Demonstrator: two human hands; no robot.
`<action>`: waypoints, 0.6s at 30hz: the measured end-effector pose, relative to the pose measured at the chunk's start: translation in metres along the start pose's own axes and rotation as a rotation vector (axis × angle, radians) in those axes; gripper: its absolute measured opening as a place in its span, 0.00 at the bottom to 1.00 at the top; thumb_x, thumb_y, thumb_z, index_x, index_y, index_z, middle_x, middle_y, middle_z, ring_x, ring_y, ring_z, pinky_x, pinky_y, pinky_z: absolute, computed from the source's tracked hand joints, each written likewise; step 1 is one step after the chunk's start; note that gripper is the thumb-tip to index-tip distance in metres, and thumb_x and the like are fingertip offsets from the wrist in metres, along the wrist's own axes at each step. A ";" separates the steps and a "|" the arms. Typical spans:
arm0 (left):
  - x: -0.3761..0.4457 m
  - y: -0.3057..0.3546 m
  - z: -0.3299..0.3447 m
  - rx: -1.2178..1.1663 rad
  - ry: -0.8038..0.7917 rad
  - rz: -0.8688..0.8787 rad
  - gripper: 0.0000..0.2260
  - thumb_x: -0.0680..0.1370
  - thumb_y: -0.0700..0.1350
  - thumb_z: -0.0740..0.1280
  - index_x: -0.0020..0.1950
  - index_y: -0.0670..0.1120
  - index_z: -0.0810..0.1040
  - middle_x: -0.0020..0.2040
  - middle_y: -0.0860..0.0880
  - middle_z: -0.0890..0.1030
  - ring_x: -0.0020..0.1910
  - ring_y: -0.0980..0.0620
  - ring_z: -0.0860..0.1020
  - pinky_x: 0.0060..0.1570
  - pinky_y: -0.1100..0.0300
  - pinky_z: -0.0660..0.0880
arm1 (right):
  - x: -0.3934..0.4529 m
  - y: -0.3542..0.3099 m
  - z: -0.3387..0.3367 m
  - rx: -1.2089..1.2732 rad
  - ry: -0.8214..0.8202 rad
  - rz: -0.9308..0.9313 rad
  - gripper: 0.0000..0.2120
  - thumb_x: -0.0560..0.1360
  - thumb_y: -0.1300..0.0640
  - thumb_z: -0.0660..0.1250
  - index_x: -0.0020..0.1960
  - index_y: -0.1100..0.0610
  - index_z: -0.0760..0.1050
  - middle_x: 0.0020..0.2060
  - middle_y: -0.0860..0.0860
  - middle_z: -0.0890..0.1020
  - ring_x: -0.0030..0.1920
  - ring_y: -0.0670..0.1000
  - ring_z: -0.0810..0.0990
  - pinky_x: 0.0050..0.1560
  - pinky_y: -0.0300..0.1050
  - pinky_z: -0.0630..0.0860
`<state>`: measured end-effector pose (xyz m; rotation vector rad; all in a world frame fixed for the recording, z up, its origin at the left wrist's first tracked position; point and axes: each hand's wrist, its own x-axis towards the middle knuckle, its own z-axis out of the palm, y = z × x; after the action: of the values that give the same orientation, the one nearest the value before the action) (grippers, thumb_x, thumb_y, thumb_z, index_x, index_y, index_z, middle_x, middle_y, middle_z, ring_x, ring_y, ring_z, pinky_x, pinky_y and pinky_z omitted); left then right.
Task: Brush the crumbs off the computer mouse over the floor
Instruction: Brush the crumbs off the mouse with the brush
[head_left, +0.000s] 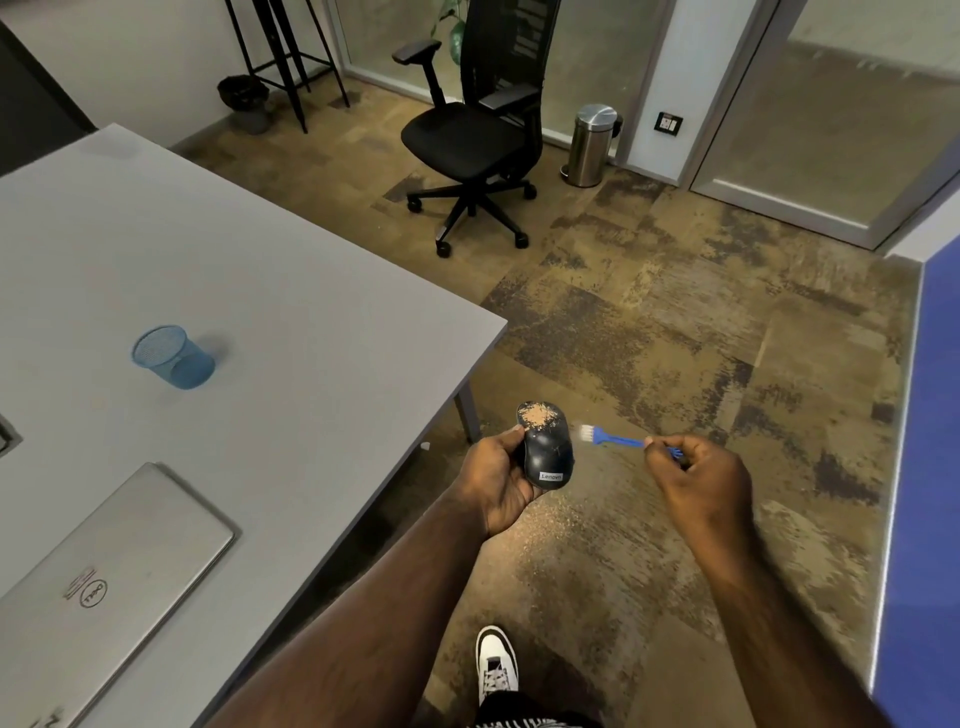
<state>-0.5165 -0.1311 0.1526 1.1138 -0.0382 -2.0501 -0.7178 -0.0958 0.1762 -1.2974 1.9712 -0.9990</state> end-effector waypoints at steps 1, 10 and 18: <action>-0.001 0.000 0.000 -0.002 -0.001 -0.003 0.15 0.84 0.44 0.52 0.59 0.39 0.74 0.60 0.39 0.79 0.62 0.41 0.77 0.67 0.44 0.70 | 0.003 0.002 -0.003 0.016 0.031 0.013 0.06 0.76 0.54 0.70 0.42 0.53 0.82 0.17 0.40 0.73 0.16 0.42 0.65 0.16 0.35 0.60; -0.007 0.004 -0.001 -0.005 -0.034 -0.014 0.17 0.84 0.45 0.51 0.67 0.37 0.68 0.68 0.33 0.73 0.61 0.36 0.76 0.62 0.42 0.73 | 0.005 0.008 -0.005 0.039 0.035 -0.027 0.07 0.76 0.54 0.70 0.40 0.54 0.81 0.18 0.44 0.72 0.18 0.42 0.66 0.17 0.35 0.61; -0.008 0.006 -0.004 -0.033 -0.018 -0.008 0.19 0.84 0.46 0.49 0.65 0.36 0.70 0.68 0.33 0.72 0.62 0.36 0.76 0.62 0.43 0.72 | -0.009 0.002 -0.019 -0.005 -0.351 -0.347 0.11 0.71 0.63 0.74 0.37 0.47 0.82 0.28 0.48 0.80 0.22 0.40 0.70 0.22 0.32 0.65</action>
<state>-0.5076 -0.1287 0.1580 1.0766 -0.0090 -2.0606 -0.7303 -0.0816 0.1852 -1.7247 1.5176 -0.8473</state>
